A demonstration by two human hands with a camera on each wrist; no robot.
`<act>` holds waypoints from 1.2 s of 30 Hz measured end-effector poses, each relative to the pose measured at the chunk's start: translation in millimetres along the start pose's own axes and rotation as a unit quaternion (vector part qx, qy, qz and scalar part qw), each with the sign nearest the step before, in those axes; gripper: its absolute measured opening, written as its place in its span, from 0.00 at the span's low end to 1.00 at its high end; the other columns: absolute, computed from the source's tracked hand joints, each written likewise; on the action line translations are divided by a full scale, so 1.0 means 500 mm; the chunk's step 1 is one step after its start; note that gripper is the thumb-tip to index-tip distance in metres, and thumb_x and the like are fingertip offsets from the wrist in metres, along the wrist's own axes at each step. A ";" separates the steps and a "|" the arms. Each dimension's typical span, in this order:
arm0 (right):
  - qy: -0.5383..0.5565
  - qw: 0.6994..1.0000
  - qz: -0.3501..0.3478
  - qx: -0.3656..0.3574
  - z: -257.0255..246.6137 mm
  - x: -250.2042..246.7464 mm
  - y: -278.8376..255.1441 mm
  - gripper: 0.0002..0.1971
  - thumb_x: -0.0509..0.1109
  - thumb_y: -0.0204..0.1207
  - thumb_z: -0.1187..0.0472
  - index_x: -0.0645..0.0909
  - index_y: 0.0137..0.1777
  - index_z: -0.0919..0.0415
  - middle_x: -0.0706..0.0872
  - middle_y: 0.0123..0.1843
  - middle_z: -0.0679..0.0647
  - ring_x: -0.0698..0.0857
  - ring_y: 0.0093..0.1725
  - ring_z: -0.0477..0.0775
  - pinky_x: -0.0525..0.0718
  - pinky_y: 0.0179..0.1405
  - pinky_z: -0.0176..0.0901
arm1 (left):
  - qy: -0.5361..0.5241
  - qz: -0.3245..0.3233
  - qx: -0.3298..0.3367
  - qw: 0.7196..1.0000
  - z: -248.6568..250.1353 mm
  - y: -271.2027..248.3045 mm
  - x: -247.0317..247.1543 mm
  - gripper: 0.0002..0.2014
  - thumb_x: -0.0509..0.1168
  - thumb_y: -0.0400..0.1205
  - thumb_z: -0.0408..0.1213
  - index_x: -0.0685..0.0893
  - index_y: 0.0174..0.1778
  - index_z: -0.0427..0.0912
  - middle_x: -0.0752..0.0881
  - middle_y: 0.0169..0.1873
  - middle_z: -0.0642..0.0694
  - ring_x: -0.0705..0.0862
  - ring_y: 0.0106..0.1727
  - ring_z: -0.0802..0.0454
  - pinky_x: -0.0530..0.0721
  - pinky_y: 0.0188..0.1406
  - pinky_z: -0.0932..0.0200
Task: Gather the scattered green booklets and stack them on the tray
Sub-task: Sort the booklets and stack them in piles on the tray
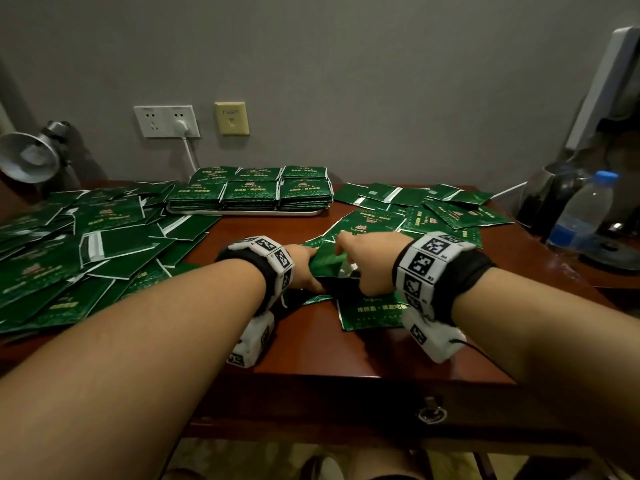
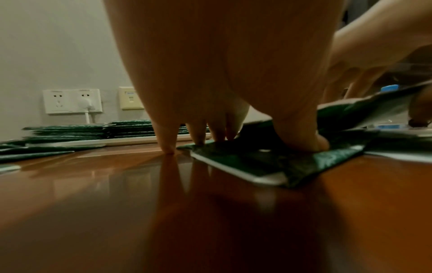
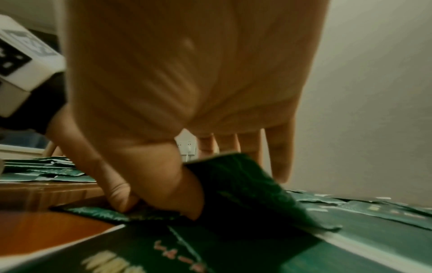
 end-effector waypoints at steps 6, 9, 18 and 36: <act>-0.040 0.994 -0.040 0.098 0.037 0.023 -0.011 0.30 0.73 0.71 0.58 0.63 0.68 0.62 0.77 0.46 0.54 0.77 0.35 0.51 0.79 0.31 0.43 | 0.009 0.013 -0.010 1.000 -0.006 -0.004 0.006 0.34 0.73 0.77 0.52 0.72 0.76 0.41 0.80 0.68 0.43 0.80 0.66 0.44 0.78 0.62 0.57; -0.048 0.987 -0.047 0.146 0.045 0.037 -0.008 0.28 0.72 0.72 0.56 0.66 0.68 0.65 0.77 0.36 0.52 0.79 0.33 0.54 0.86 0.39 0.49 | 0.029 0.018 -0.016 0.999 -0.007 -0.002 0.009 0.39 0.70 0.78 0.55 0.66 0.81 0.40 0.75 0.75 0.42 0.76 0.72 0.43 0.75 0.69 0.54; 0.008 0.995 0.018 0.102 0.028 0.010 0.004 0.08 0.72 0.74 0.59 0.78 0.40 0.62 0.81 0.38 0.55 0.83 0.40 0.58 0.80 0.35 0.45 | 0.017 0.013 -0.021 1.000 -0.008 0.003 0.011 0.36 0.69 0.80 0.54 0.67 0.79 0.40 0.76 0.73 0.42 0.76 0.71 0.43 0.74 0.69 0.54; 0.070 0.996 -0.033 0.042 -0.008 0.024 0.002 0.41 0.67 0.64 0.24 0.74 0.64 0.58 0.83 0.53 0.53 0.82 0.47 0.54 0.80 0.43 0.44 | 0.041 0.031 -0.031 0.998 -0.022 0.019 0.010 0.38 0.74 0.73 0.53 0.70 0.77 0.44 0.73 0.69 0.38 0.74 0.69 0.39 0.76 0.68 0.49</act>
Point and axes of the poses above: each hand's wrist, its own y-axis towards the middle knuckle, its own x-axis out of the palm, z = x × y, the point moved 2 cm from there along y, towards the middle knuckle
